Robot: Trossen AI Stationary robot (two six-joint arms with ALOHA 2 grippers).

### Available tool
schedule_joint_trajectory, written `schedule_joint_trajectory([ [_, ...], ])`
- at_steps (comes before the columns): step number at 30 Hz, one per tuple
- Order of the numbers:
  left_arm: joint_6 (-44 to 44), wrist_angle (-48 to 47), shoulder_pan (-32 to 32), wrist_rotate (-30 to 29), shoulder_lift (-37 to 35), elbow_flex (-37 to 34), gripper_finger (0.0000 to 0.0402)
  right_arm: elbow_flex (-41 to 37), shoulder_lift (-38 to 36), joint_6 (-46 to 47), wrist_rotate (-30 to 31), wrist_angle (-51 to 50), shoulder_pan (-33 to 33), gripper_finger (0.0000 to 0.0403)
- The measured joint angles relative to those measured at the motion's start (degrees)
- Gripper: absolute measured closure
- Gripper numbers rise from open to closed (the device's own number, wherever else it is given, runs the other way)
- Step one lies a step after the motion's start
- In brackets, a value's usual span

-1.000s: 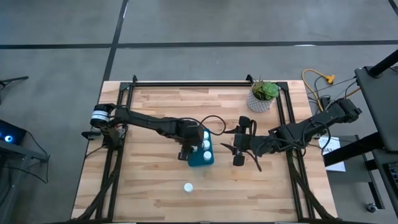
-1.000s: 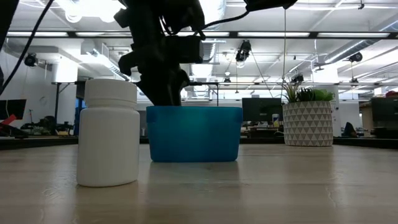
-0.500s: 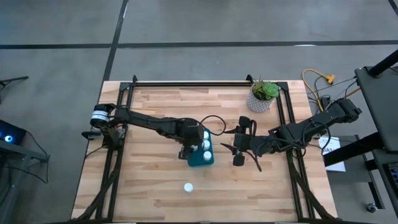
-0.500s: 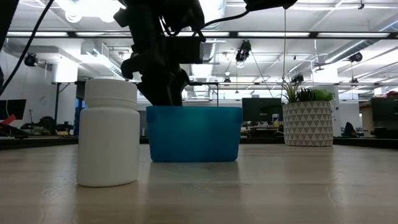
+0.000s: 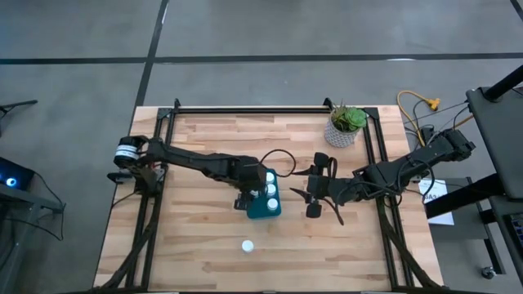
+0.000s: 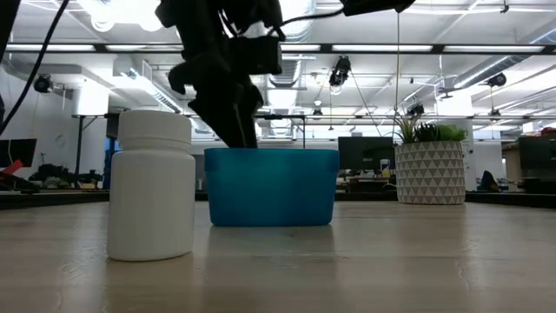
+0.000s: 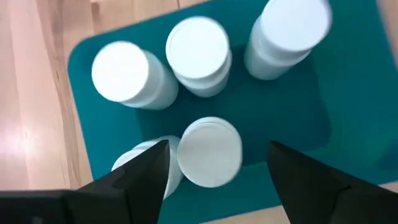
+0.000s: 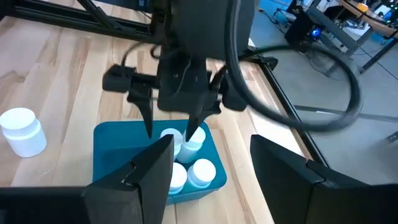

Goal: Pick and place pill bottles into a basket
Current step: Put the white pill bottle into the blue bin

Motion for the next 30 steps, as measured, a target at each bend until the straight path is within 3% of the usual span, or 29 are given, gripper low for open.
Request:
schedule_joint_trajectory([
  [11,-2.86,0.03,-3.3,0.48,-5.59,-0.08,0.0152,0.0,0.04,0.12,-0.03,-0.01,0.0,0.0197],
  [30,-9.08,0.09,-18.2,2.92,-7.97,-0.17,0.0152,-0.17,0.04,0.15,-0.05,0.01,0.0,0.0197],
])
